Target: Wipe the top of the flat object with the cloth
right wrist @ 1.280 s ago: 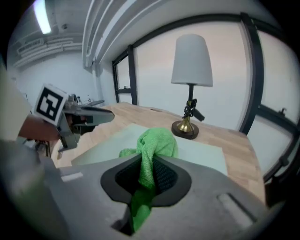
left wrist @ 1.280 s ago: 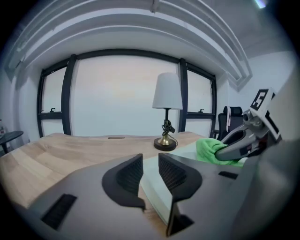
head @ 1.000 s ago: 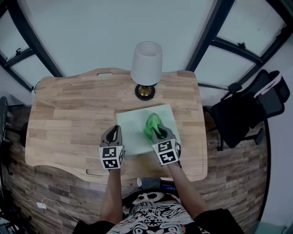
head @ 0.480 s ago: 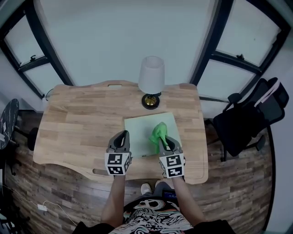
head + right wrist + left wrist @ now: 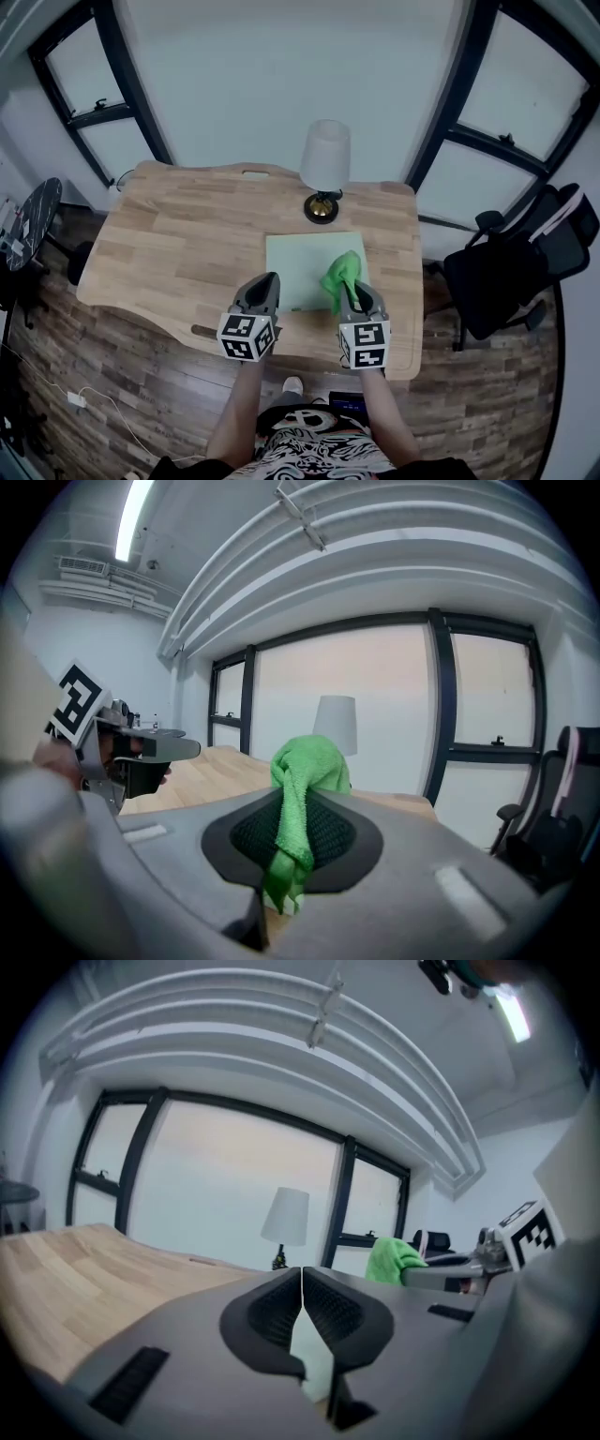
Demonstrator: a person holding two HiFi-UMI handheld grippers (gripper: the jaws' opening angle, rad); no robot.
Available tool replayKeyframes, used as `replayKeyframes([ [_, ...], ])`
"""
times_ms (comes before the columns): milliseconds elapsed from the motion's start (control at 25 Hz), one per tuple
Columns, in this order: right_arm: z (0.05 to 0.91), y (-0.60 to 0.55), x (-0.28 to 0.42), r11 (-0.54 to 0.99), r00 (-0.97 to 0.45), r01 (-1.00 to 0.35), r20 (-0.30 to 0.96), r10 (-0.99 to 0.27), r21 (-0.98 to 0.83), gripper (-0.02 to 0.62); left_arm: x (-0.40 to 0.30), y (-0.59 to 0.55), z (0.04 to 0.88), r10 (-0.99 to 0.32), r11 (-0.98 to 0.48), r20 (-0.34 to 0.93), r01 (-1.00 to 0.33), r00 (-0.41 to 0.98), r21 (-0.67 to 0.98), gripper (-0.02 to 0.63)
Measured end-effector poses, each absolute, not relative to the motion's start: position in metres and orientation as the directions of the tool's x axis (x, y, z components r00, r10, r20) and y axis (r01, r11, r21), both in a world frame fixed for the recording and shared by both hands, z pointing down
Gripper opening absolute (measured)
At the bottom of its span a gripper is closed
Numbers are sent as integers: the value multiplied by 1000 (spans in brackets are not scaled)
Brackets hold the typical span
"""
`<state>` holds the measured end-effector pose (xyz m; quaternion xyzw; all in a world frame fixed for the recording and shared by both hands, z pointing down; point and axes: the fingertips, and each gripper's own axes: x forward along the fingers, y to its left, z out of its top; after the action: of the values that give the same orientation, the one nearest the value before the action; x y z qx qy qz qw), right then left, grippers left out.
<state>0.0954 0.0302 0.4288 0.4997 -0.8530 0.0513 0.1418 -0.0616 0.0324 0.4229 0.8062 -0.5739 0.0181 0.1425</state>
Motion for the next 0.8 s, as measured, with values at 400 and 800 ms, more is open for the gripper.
replayKeyframes([
  [400, 428, 74, 119, 529, -507, -848, 240, -828, 37, 37, -53, 67, 430, -951, -186, 221, -970, 217, 156, 12],
  [800, 430, 86, 145, 501, -500, -863, 231, -835, -56, 37, -40, 84, 428, -957, -174, 215, -978, 195, 113, 12],
])
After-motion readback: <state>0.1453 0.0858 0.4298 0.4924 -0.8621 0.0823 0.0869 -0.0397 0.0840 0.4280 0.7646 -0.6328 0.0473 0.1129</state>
